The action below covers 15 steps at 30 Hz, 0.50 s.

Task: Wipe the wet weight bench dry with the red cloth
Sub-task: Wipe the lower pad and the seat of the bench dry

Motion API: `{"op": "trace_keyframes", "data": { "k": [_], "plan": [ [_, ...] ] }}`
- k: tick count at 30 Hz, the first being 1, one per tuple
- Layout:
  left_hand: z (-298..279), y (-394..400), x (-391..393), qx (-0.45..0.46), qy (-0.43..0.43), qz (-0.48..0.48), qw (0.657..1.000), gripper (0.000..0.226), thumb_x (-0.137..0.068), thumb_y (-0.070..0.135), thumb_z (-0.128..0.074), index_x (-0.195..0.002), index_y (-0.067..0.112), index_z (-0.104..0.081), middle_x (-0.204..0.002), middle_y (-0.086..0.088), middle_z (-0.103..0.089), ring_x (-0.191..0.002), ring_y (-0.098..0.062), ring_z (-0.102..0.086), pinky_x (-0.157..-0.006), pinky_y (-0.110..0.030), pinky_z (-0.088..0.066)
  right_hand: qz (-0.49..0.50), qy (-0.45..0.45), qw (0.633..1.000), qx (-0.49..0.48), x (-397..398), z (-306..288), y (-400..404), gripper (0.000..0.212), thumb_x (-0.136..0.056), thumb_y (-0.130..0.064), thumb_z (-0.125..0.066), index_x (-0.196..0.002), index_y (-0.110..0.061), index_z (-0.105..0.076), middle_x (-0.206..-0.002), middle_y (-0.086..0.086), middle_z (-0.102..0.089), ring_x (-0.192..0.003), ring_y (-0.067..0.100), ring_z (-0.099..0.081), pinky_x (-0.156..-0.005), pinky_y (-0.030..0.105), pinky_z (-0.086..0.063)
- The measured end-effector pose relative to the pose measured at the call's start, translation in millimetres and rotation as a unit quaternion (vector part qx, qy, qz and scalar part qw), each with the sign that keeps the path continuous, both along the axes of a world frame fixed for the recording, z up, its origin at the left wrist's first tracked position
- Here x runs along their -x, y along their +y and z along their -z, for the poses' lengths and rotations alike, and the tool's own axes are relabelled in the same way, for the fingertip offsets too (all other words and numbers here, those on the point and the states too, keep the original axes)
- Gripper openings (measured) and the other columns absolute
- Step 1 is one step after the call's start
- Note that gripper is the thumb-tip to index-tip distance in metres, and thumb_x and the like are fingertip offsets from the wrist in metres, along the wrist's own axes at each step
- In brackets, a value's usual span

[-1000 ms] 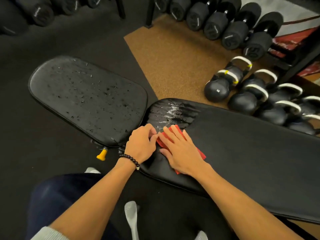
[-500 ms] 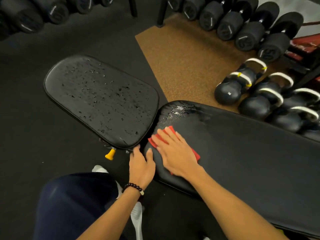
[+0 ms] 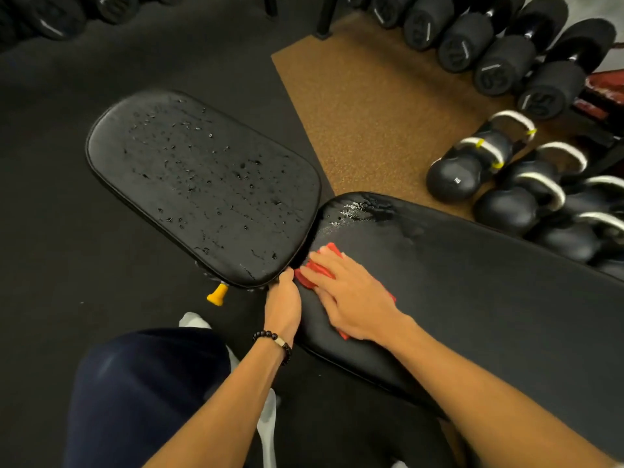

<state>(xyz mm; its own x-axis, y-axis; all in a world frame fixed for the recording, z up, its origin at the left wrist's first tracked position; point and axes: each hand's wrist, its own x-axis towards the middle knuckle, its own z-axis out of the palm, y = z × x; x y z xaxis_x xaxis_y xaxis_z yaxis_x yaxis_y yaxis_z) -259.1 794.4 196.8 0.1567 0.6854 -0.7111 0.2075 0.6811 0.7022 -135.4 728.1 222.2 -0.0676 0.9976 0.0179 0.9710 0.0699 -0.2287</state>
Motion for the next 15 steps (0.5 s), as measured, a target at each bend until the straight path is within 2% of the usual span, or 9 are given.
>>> {"op": "trace_keyframes", "data": {
  "k": [2,4,6,8,10,12,15],
  "plan": [
    [1,0,1,0.015,-0.006,0.009,1.0,0.07,-0.077,0.062,-0.042,-0.137,0.027,-0.054,-0.141,0.005,-0.053,-0.128,-0.017,-0.049,-0.113,-0.043,-0.034,0.008,0.003,1.0,0.001,-28,-1,9,0.037,-0.094,-0.019,-0.053,-0.131,-0.018,-0.06,-0.135,0.01,-0.052,-0.124,0.028,-0.048,-0.107,0.041,-0.041],
    [-15,0,2,0.025,-0.004,0.017,1.0,0.063,-0.089,0.053,-0.042,-0.146,0.025,-0.042,-0.142,0.008,-0.045,-0.133,-0.019,-0.042,-0.114,-0.04,-0.03,0.121,0.003,0.993,-0.012,-52,2,40,0.032,-0.094,-0.016,-0.052,-0.124,-0.013,-0.061,-0.126,0.011,-0.054,-0.114,0.032,-0.052,-0.097,0.049,-0.047],
    [-20,1,1,0.026,0.021,0.026,0.999,0.061,-0.096,0.048,-0.04,-0.15,0.02,-0.035,-0.147,0.002,-0.041,-0.137,-0.023,-0.038,-0.113,-0.04,-0.029,0.204,-0.035,0.978,-0.007,-53,4,68,0.033,-0.096,-0.02,-0.049,-0.126,-0.01,-0.058,-0.125,0.01,-0.054,-0.118,0.033,-0.049,-0.099,0.05,-0.044],
    [-20,2,-1,0.016,0.045,0.045,0.998,0.07,-0.091,0.055,-0.038,-0.148,0.015,-0.04,-0.149,-0.003,-0.043,-0.134,-0.025,-0.042,-0.112,-0.043,-0.032,0.186,-0.081,0.979,0.015,-35,8,76,0.043,-0.097,-0.029,-0.037,-0.133,-0.01,-0.051,-0.134,0.007,-0.05,-0.131,0.03,-0.039,-0.108,0.047,-0.036],
    [-19,4,-4,0.01,0.068,0.055,0.996,0.085,-0.077,0.067,-0.035,-0.145,0.015,-0.046,-0.147,-0.004,-0.047,-0.13,-0.026,-0.046,-0.111,-0.047,-0.035,0.113,-0.083,0.989,0.037,-16,9,60,0.052,-0.095,-0.032,-0.029,-0.139,-0.011,-0.048,-0.145,0.006,-0.045,-0.141,0.028,-0.032,-0.114,0.045,-0.031],
    [-18,6,-7,0.011,0.079,0.059,0.995,0.09,-0.071,0.071,-0.033,-0.143,0.019,-0.048,-0.147,-0.003,-0.047,-0.13,-0.025,-0.046,-0.111,-0.048,-0.035,0.066,-0.053,0.995,0.047,-16,8,44,0.053,-0.098,-0.031,-0.029,-0.145,-0.013,-0.045,-0.154,0.005,-0.04,-0.147,0.025,-0.027,-0.119,0.045,-0.026],
    [-19,7,-6,0.007,0.082,0.072,0.994,0.081,-0.08,0.067,-0.035,-0.146,0.021,-0.043,-0.15,-0.003,-0.043,-0.133,-0.025,-0.044,-0.112,-0.048,-0.033,0.107,-0.052,0.992,0.046,-41,10,64,0.047,-0.103,-0.028,-0.037,-0.148,-0.017,-0.044,-0.158,0.003,-0.036,-0.15,0.023,-0.021,-0.119,0.048,-0.02]
  ]
}}
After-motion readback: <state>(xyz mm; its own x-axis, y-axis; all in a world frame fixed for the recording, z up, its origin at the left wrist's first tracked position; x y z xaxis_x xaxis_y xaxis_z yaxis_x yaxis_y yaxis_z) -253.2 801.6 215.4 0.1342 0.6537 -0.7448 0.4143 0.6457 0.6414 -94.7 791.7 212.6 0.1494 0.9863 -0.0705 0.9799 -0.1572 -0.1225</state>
